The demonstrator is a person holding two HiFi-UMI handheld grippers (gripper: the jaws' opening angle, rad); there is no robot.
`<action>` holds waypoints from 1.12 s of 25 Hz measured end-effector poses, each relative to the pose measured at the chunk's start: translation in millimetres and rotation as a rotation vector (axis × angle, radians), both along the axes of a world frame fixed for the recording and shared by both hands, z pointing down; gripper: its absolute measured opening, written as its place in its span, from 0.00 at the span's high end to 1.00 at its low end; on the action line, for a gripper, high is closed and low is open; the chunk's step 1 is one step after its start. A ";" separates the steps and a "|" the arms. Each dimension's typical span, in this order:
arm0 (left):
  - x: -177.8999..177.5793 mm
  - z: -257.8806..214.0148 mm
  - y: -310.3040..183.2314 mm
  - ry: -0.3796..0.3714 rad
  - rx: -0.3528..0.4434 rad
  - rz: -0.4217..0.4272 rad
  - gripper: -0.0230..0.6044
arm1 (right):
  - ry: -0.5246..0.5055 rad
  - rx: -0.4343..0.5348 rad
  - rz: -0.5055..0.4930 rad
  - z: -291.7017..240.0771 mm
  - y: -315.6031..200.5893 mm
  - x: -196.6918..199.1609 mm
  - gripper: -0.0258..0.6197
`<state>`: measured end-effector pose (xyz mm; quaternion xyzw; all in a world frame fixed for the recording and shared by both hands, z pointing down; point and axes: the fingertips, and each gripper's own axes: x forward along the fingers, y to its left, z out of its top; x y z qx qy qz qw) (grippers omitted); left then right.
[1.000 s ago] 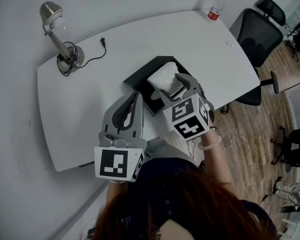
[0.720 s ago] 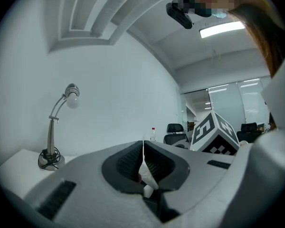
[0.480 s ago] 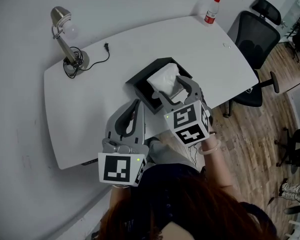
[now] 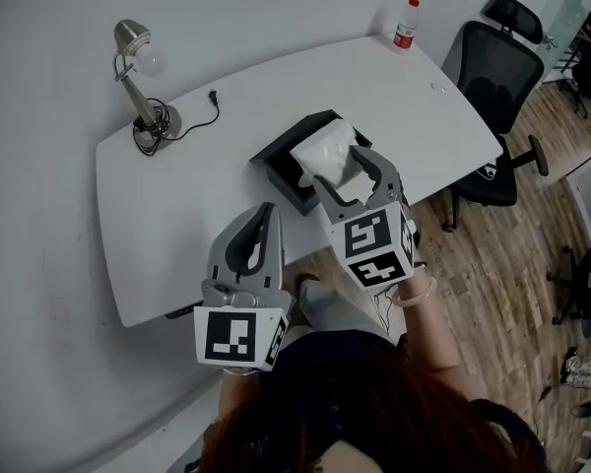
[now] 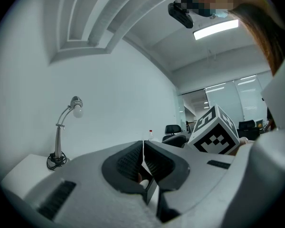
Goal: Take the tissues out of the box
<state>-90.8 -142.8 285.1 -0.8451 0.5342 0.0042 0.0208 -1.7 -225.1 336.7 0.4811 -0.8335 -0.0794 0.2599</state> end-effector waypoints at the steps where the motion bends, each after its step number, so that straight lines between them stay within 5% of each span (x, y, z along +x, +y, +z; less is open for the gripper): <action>1: 0.2 -1.2 3.6 -0.003 0.004 0.001 0.92 | -0.003 0.011 0.002 -3.3 3.1 0.6 0.52; 28: -1.1 -14.8 76.5 -0.017 0.071 -0.010 0.92 | -0.099 0.162 0.013 -50.5 97.5 1.4 0.52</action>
